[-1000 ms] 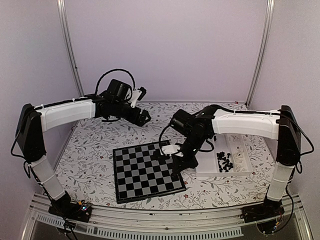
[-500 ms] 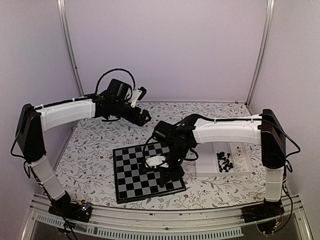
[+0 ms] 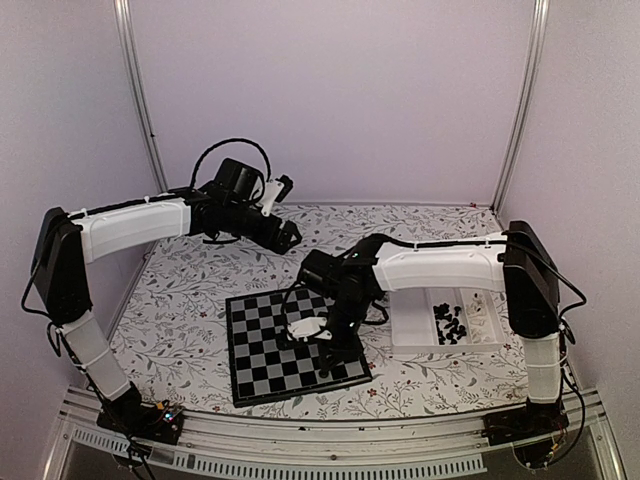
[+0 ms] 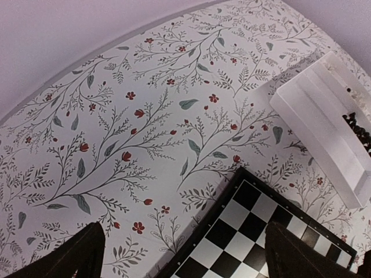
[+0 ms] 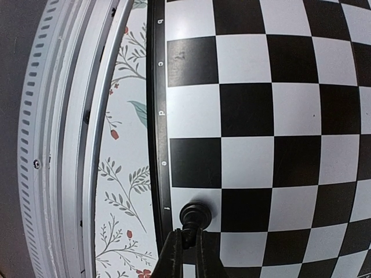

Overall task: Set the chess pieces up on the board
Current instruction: Place the chess piece on the chessboard.

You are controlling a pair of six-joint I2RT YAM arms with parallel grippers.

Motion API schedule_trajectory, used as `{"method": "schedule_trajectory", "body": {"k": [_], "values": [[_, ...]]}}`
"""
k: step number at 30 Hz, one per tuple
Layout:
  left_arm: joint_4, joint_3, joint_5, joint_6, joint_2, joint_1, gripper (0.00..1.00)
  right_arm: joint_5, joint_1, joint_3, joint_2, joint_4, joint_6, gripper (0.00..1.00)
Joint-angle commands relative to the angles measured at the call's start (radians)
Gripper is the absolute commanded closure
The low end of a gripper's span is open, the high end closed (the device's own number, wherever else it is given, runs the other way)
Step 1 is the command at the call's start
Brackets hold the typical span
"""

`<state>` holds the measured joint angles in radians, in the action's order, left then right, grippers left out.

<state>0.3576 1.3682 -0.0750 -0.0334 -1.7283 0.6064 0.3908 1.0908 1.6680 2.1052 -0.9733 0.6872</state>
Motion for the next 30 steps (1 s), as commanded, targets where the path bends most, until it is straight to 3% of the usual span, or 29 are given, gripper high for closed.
{"method": "schedule_trajectory", "body": {"k": [1, 20, 28, 30], "values": [[0.009, 0.029, -0.015, 0.007, 0.016, 0.009, 0.02, -0.018, 0.009, 0.008, 0.011, -0.015, -0.006, 1.0], [0.012, 0.031, -0.016, 0.01, 0.015, 0.012, 0.02, 0.001, 0.022, 0.0, 0.017, -0.007, -0.015, 0.96], [0.014, 0.031, -0.018, 0.012, 0.013, 0.015, 0.02, -0.028, 0.023, -0.001, 0.013, 0.005, -0.021, 0.81], [0.014, 0.031, -0.019, 0.013, 0.014, 0.015, 0.02, -0.028, 0.023, 0.008, 0.005, -0.001, -0.024, 0.71]]}}
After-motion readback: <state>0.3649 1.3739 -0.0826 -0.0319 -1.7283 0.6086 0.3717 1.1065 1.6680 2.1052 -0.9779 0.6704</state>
